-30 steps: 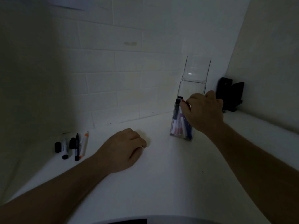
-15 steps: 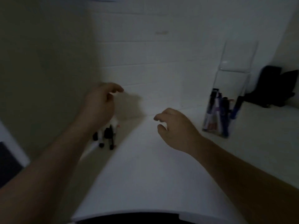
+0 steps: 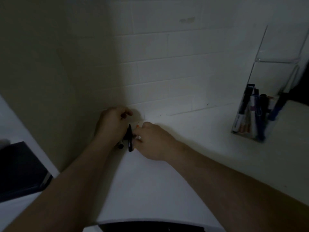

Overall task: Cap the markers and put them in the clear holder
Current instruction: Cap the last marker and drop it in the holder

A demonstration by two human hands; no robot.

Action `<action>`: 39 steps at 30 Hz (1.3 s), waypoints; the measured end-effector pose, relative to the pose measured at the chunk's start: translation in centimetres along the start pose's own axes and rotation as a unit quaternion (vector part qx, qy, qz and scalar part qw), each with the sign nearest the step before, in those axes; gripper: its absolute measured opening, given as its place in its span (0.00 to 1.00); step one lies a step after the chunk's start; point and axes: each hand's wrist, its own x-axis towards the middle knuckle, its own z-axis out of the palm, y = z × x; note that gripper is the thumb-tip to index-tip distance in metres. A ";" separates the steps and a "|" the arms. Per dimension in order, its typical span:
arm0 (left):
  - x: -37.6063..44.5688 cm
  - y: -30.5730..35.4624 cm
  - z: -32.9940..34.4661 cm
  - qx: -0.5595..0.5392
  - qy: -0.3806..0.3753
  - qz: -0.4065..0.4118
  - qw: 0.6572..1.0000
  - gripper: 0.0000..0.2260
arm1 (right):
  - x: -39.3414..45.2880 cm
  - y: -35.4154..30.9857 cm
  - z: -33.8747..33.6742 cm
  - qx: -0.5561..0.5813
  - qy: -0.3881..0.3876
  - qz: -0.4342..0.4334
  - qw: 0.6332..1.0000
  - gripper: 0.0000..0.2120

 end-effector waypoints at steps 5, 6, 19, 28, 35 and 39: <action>-0.2 0.4 0.1 0.005 -0.056 -0.024 0.998 0.16 | -0.5 1.7 -0.8 -0.077 0.024 0.054 0.995 0.07; -0.3 0.4 0.1 0.016 -0.067 -0.024 0.997 0.14 | -0.7 2.3 -1.3 -0.097 0.019 0.074 0.992 0.05; -0.3 0.3 1.9 0.249 -0.134 0.184 0.941 0.16 | -7.9 9.6 -5.4 -0.069 0.054 0.189 0.978 0.24; -1.6 5.1 2.0 -0.112 -0.047 0.161 0.979 0.12 | -8.2 9.6 -5.2 0.109 0.166 0.162 0.967 0.22; -1.6 6.6 4.0 -0.245 -0.090 0.078 0.962 0.09 | -8.1 10.0 -4.9 0.096 0.203 0.123 0.967 0.15; -2.5 6.7 5.9 -0.307 -0.095 0.042 0.946 0.10 | -8.1 9.4 -5.0 0.090 0.216 0.104 0.967 0.14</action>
